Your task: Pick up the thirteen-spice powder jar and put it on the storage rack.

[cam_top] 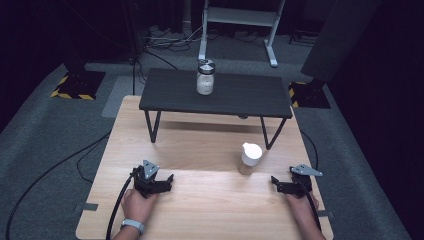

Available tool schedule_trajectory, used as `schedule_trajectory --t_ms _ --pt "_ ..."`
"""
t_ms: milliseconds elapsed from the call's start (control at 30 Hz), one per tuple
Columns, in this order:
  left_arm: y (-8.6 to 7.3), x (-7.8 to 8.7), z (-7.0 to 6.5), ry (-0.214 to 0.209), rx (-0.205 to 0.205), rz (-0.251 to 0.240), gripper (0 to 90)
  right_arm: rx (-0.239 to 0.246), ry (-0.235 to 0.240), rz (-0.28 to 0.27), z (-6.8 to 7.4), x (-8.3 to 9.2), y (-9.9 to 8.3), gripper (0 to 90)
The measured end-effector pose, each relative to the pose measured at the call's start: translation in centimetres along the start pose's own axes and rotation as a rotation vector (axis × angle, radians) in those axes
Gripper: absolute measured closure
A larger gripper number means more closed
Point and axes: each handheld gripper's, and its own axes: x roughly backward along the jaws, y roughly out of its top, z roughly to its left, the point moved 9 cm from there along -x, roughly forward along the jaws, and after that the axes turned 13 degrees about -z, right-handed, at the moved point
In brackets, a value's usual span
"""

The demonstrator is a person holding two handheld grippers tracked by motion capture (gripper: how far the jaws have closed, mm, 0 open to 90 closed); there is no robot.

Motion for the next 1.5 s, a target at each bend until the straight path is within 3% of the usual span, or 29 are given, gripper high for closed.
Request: schedule_trajectory --t_ms 100,267,367,633,700,900,1167,1300,1500 --pt "0.0 0.0 0.0 0.000 0.000 0.000 2.6 -0.010 0.002 -0.011 -0.1 0.3 0.2 2.6" --pt "0.0 0.0 0.0 0.000 0.000 0.000 2.6 0.009 0.022 -0.083 0.4 1.2 0.6 1.5" --pt "0.0 0.0 0.0 0.000 0.000 0.000 2.6 -0.018 0.044 -0.138 0.7 1.7 1.5 1.1" --pt "0.0 0.0 0.0 0.000 0.000 0.000 2.6 -0.018 0.104 -0.367 1.7 3.8 3.5 0.7" --pt "0.0 0.0 0.0 0.000 0.000 0.000 2.6 -0.019 0.117 -0.400 1.8 3.9 3.6 0.7" --pt "0.0 0.0 0.0 0.000 0.000 0.000 2.6 -0.051 0.144 -0.366 2.0 2.9 3.4 0.7" --pt "0.0 0.0 0.0 0.000 0.000 0.000 2.6 0.013 0.190 -0.341 4.5 1.2 4.7 1.3" --pt "0.0 0.0 0.0 0.000 0.000 0.000 2.6 0.042 0.216 -0.355 5.9 0.3 5.6 1.4" --pt "0.0 0.0 0.0 0.000 0.000 0.000 2.6 0.035 0.213 -0.361 6.9 -1.2 5.9 1.7"
